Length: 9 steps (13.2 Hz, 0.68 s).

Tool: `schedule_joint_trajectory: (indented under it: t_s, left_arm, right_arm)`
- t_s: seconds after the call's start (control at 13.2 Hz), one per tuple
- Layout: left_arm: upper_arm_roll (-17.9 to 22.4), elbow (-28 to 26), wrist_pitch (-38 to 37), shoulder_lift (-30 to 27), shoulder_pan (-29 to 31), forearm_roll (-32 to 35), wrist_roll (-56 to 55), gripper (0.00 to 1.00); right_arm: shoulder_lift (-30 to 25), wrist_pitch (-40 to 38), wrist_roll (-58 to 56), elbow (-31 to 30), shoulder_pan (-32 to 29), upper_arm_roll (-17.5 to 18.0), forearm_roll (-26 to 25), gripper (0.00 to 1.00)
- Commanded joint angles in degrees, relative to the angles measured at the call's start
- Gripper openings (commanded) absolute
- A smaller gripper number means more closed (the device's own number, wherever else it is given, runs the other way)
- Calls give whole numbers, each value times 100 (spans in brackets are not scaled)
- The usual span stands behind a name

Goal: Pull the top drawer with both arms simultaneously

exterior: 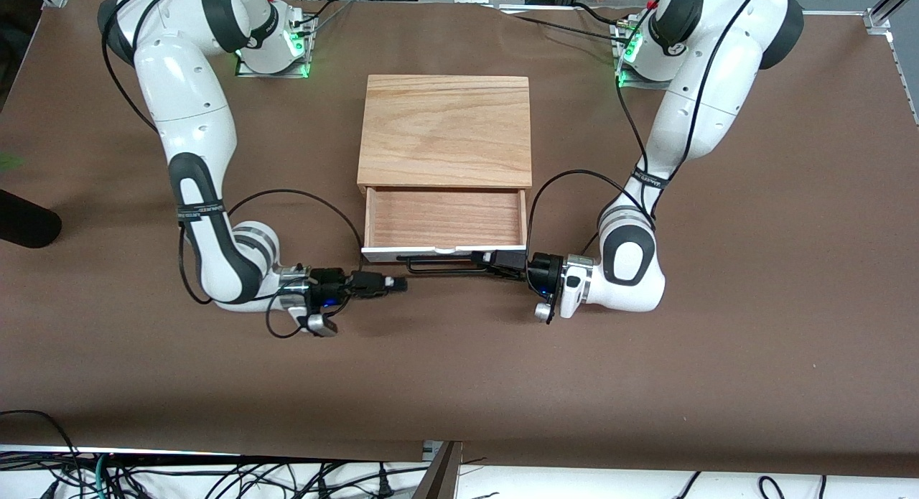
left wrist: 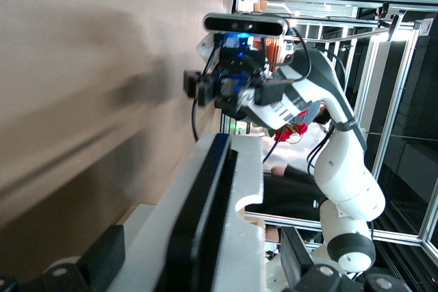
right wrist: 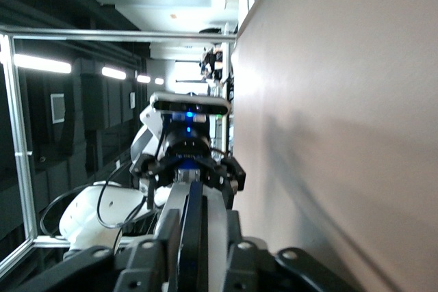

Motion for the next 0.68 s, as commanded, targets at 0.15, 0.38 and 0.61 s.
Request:
schedule_joint_trajectory:
  t_s: [0.15, 0.38, 0.61]
  left_arm:
    - [152, 527, -126, -6, 32, 415, 3, 100]
    - [283, 678, -144, -470, 102, 1230, -339, 100]
    - [398, 687, -144, -998, 128, 2356, -707, 100]
  right_arm:
    - [32, 58, 215, 269, 16, -299, -34, 100]
    - [-284, 58, 1320, 426, 61, -678, -682, 100]
    - [-636, 189, 2568, 742, 87, -898, -1945, 100]
